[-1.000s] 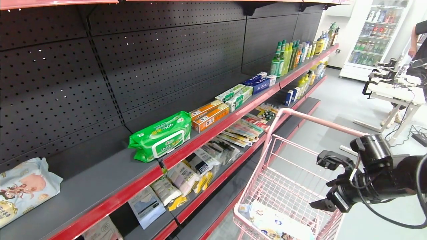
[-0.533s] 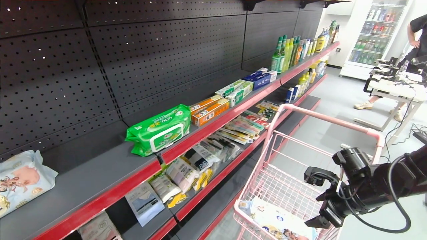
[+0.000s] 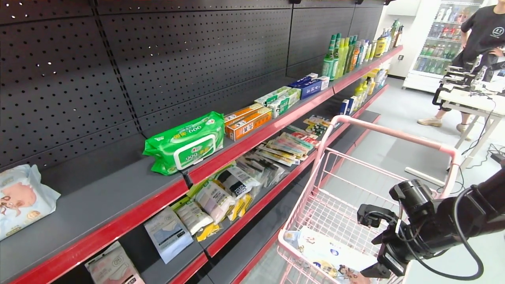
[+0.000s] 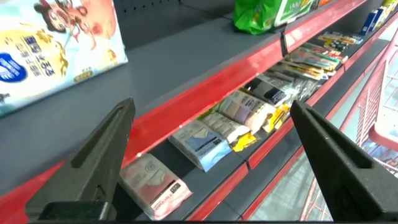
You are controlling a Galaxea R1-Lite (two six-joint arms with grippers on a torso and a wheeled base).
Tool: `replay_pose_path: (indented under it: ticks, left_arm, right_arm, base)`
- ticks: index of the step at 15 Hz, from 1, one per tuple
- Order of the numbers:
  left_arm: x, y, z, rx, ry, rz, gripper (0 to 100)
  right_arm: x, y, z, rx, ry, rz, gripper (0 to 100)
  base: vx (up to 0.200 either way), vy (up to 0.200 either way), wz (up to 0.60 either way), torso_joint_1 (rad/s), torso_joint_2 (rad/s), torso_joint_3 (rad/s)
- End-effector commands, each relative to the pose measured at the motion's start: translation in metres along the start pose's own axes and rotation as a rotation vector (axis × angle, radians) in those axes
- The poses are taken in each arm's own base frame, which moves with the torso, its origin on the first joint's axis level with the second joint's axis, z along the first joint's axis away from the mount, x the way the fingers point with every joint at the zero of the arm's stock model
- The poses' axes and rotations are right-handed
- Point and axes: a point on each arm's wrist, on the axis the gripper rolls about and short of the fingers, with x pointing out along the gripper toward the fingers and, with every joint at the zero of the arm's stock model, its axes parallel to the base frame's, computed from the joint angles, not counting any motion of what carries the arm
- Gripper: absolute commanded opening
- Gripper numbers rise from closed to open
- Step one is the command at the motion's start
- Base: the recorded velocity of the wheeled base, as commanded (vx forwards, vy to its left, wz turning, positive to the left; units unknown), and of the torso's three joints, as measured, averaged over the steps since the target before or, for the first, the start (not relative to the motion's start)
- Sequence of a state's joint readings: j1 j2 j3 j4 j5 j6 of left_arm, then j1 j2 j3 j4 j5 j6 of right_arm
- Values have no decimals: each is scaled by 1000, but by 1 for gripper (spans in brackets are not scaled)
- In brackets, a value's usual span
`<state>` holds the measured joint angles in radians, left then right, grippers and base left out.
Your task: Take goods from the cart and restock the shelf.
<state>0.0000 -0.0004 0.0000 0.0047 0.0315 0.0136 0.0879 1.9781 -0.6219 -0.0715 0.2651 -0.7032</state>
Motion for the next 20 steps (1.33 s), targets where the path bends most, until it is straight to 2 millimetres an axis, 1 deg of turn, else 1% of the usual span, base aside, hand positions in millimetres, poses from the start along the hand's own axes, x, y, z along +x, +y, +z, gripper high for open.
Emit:
replay_pose_path:
  ticks: [1,6,8,11,13,15,17,20]
  left_arm:
    - [0,0,0,0,0,1,100]
    - [0,0,0,0,0,1,100]
    - [0,0,0,0,0,1,100]
    - [0,0,0,0,0,1,100]
    - [0,0,0,0,0,1,100]
    - [0,0,0,0,0,1,100]
    - [0,0,0,0,0,1,100]
    - [0,0,0,0,0,1,100]
  right_arm:
    - [0,-1,1,-19,-2,-1,100]
    - [1,-3,0,-22,-8,10,100]
    - [6,-3,-1,-19,-10,32,100]
    - [22,-11,-5,-30,23,64,100]
    - [28,-27,1,-22,5,41,100]
    - [33,-37,0,-25,-1,38,100]
    - [39,-40,-7,-11,8,62,100]
    - [49,-45,-10,8,4,93,100]
  base:
    - [0,0,0,-159,364,207]
    - [0,0,0,-166,380,206]
    - [0,0,0,-61,139,83]
    - [0,0,0,-6,19,12]
    - [0,0,0,0,0,0]
    - [0,0,0,0,0,0]
    - [0,0,0,0,0,0]
    - [0,0,0,0,0,0]
